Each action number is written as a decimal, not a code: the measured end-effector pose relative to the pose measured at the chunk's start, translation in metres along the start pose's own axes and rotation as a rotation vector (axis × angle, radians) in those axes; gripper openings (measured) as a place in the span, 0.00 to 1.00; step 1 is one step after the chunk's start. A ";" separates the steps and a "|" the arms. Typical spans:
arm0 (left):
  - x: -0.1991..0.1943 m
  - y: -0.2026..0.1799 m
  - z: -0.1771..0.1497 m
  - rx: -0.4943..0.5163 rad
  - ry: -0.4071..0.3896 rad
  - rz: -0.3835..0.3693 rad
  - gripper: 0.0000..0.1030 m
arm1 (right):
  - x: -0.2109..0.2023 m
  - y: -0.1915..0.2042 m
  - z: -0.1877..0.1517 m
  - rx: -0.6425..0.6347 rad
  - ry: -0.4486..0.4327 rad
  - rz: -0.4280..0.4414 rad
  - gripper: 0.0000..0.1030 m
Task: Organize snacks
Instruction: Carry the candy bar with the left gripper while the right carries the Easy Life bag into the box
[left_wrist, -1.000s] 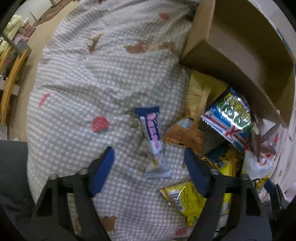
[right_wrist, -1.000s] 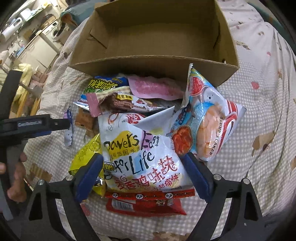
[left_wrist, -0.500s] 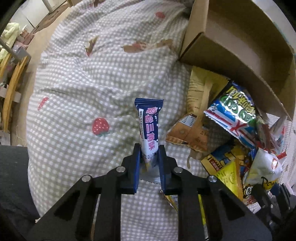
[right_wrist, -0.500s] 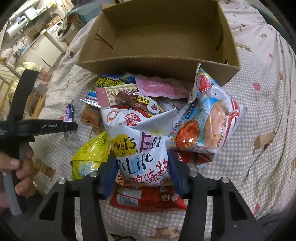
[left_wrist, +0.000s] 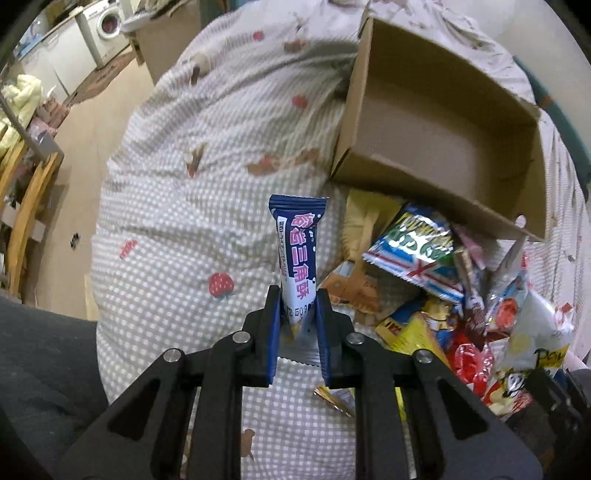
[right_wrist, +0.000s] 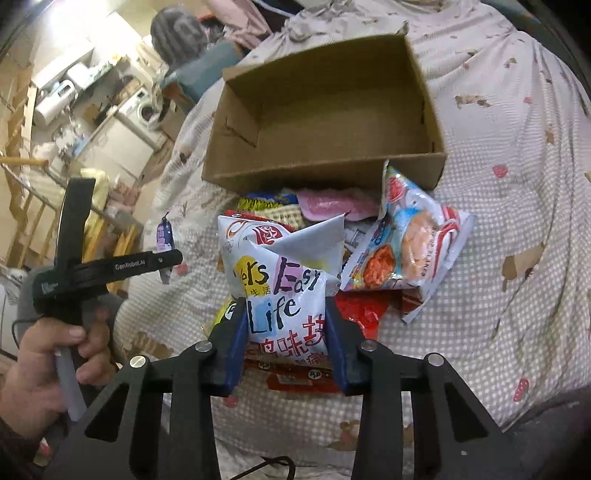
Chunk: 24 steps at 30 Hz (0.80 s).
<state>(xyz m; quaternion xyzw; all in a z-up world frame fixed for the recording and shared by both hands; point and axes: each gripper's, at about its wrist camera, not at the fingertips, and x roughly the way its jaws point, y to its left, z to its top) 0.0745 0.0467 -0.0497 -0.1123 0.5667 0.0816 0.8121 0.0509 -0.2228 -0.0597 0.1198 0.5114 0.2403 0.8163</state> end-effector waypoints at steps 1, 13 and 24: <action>-0.004 -0.003 -0.001 0.010 -0.013 -0.004 0.14 | -0.006 -0.002 0.001 0.018 -0.029 0.006 0.38; -0.034 -0.053 0.049 0.190 -0.158 -0.104 0.14 | -0.052 -0.024 0.046 0.029 -0.194 -0.005 0.38; -0.038 -0.082 0.097 0.262 -0.212 -0.138 0.14 | -0.058 -0.033 0.111 0.026 -0.282 -0.006 0.38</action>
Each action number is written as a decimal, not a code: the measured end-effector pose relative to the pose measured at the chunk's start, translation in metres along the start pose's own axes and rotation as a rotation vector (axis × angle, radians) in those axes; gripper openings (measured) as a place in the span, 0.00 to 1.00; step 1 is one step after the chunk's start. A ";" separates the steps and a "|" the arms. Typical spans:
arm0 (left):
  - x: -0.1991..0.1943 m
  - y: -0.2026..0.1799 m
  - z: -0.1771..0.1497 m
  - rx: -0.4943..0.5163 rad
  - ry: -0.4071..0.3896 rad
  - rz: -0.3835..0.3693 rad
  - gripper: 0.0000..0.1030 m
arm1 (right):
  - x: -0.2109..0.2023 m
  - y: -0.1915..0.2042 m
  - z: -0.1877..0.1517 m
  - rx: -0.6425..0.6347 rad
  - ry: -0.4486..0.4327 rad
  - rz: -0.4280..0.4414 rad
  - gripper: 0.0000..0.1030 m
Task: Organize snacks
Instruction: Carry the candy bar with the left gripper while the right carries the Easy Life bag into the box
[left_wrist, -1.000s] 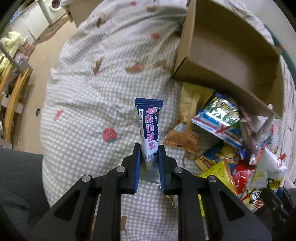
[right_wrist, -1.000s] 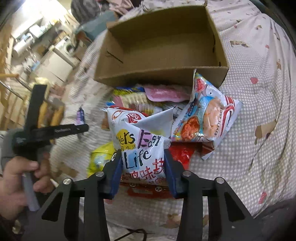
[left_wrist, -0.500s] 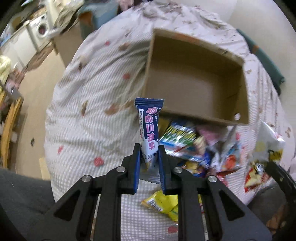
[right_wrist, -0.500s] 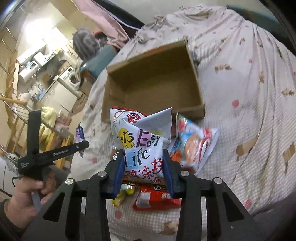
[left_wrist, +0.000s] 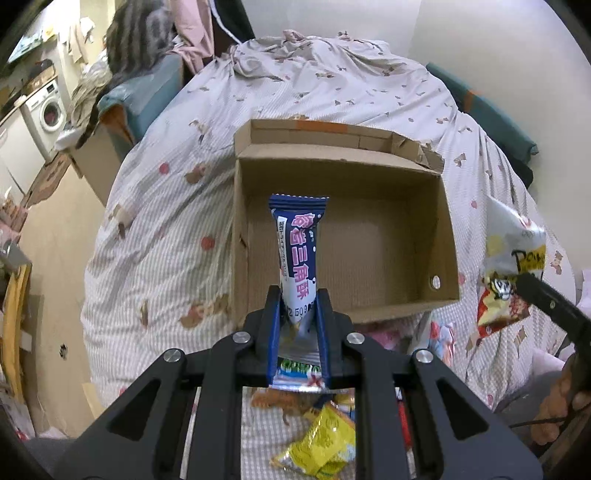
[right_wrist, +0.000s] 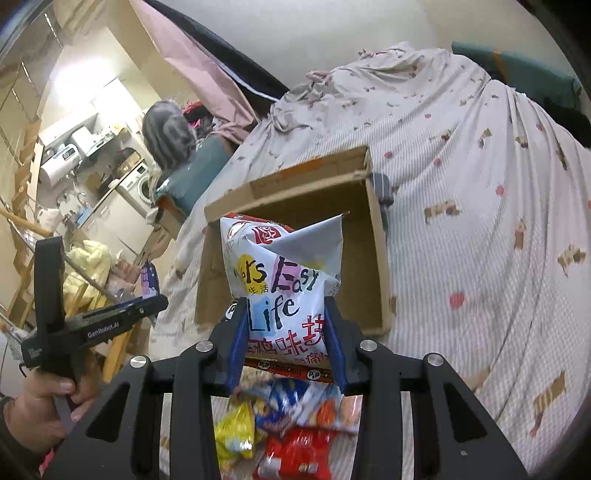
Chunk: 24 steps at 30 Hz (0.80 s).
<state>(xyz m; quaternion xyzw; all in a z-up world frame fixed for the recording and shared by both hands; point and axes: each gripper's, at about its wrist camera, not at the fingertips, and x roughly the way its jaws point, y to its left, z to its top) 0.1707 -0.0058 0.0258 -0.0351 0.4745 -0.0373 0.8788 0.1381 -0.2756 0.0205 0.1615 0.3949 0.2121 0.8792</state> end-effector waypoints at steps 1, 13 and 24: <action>0.003 -0.002 0.002 0.010 -0.002 0.003 0.14 | 0.006 -0.002 0.004 -0.002 -0.001 -0.004 0.38; 0.060 -0.009 0.006 0.041 0.035 0.028 0.14 | 0.077 -0.021 0.009 -0.013 0.071 -0.082 0.38; 0.092 -0.006 0.007 0.046 0.041 0.061 0.14 | 0.109 -0.030 0.008 -0.039 0.118 -0.129 0.38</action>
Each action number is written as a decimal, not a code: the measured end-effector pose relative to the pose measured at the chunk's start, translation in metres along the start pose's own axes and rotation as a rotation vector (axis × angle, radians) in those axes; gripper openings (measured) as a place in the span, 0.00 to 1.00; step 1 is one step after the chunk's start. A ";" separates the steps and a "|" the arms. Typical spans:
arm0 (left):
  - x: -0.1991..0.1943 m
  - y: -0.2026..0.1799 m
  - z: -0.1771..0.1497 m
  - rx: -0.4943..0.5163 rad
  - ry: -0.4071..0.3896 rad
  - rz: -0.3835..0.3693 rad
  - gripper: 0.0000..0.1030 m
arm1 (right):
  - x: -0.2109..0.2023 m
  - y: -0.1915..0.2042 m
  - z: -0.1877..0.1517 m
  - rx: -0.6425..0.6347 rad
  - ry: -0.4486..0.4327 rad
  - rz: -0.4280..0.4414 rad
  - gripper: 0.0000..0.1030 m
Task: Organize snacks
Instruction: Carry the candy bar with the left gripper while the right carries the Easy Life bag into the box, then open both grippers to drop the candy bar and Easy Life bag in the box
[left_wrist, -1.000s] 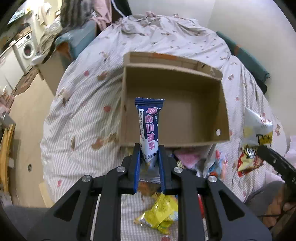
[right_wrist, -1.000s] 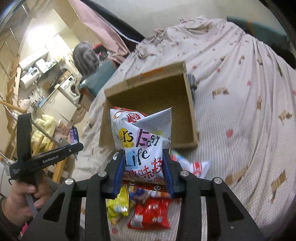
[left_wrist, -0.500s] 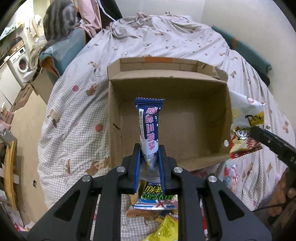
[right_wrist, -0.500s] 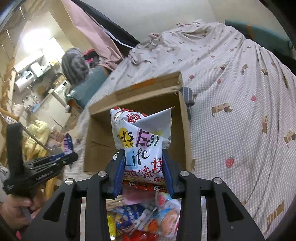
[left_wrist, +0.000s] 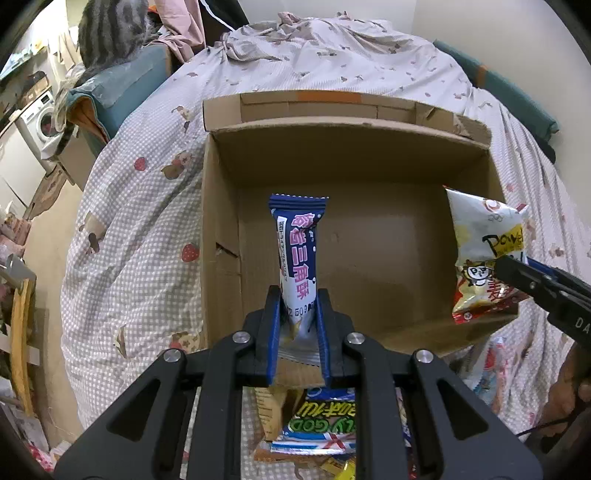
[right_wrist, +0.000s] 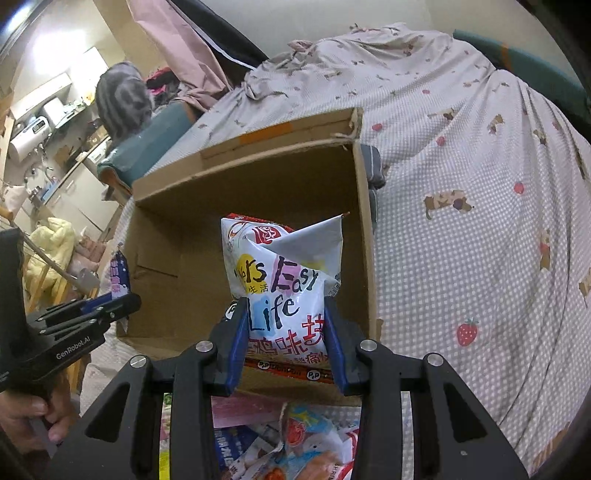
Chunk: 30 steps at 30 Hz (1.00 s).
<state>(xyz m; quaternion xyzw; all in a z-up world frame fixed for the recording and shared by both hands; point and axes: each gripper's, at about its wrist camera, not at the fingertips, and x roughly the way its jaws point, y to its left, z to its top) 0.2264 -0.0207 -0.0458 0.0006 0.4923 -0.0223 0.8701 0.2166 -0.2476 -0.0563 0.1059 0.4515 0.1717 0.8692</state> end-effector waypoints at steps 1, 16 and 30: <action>0.002 0.000 0.000 -0.001 0.002 -0.001 0.14 | 0.002 -0.001 -0.001 0.000 0.004 -0.004 0.38; 0.014 -0.006 -0.004 -0.023 0.035 -0.055 0.15 | 0.008 -0.003 -0.001 0.004 0.016 -0.001 0.41; 0.009 -0.007 -0.004 -0.038 0.023 -0.088 0.53 | -0.002 -0.002 0.003 0.003 -0.036 -0.009 0.73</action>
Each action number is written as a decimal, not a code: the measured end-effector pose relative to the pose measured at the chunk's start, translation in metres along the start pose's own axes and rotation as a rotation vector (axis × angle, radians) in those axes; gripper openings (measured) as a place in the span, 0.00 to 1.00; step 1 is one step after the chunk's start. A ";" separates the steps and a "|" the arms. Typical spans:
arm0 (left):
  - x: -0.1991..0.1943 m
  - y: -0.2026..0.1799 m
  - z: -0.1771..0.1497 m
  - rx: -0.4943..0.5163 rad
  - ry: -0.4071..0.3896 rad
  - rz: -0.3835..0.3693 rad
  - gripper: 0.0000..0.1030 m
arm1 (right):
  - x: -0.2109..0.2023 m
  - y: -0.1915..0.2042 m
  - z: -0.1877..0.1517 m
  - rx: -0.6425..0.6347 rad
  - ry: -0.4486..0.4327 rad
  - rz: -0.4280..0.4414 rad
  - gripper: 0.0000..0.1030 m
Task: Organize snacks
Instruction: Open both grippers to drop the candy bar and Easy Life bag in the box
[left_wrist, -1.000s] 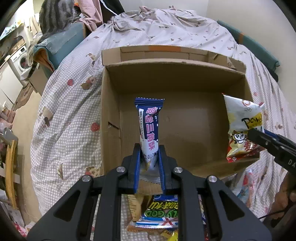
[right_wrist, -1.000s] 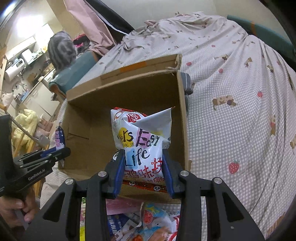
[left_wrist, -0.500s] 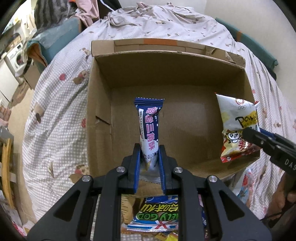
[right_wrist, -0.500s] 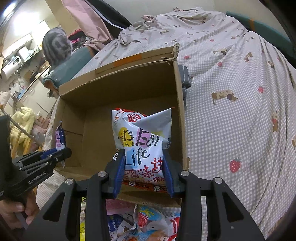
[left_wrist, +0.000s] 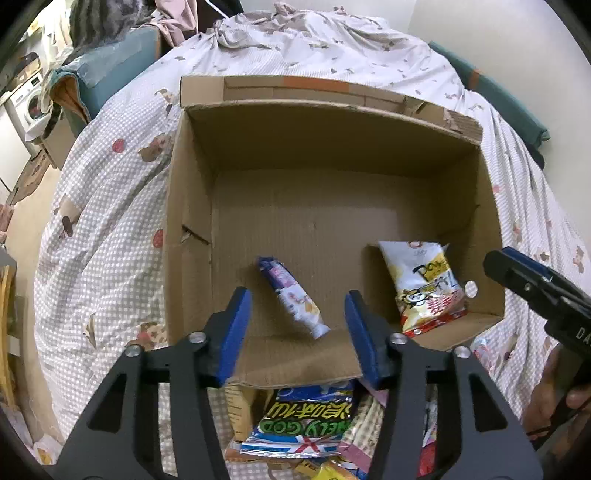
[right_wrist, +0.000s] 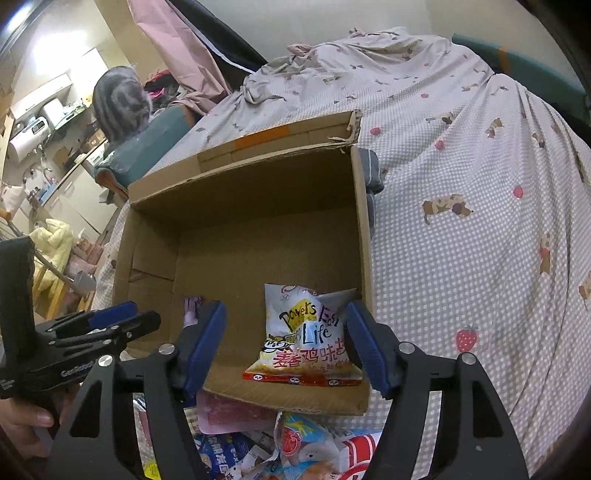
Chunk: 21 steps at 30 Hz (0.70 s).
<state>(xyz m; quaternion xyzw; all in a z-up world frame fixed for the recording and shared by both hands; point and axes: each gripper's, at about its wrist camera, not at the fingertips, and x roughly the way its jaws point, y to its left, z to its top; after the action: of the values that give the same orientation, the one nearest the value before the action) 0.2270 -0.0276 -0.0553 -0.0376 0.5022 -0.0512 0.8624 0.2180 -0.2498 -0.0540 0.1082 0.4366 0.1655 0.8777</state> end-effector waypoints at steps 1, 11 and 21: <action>-0.001 -0.001 0.000 0.007 -0.006 0.006 0.58 | -0.001 0.000 0.001 0.004 -0.006 0.005 0.76; -0.007 -0.005 0.001 0.016 -0.038 0.006 0.74 | -0.008 0.000 0.003 -0.001 -0.036 -0.004 0.83; -0.019 -0.001 -0.007 0.009 -0.072 0.012 0.74 | -0.026 0.007 0.002 -0.025 -0.100 -0.050 0.93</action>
<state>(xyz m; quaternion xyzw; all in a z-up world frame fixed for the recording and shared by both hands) 0.2118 -0.0263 -0.0417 -0.0326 0.4708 -0.0468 0.8804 0.2034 -0.2537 -0.0311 0.0945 0.3925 0.1432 0.9036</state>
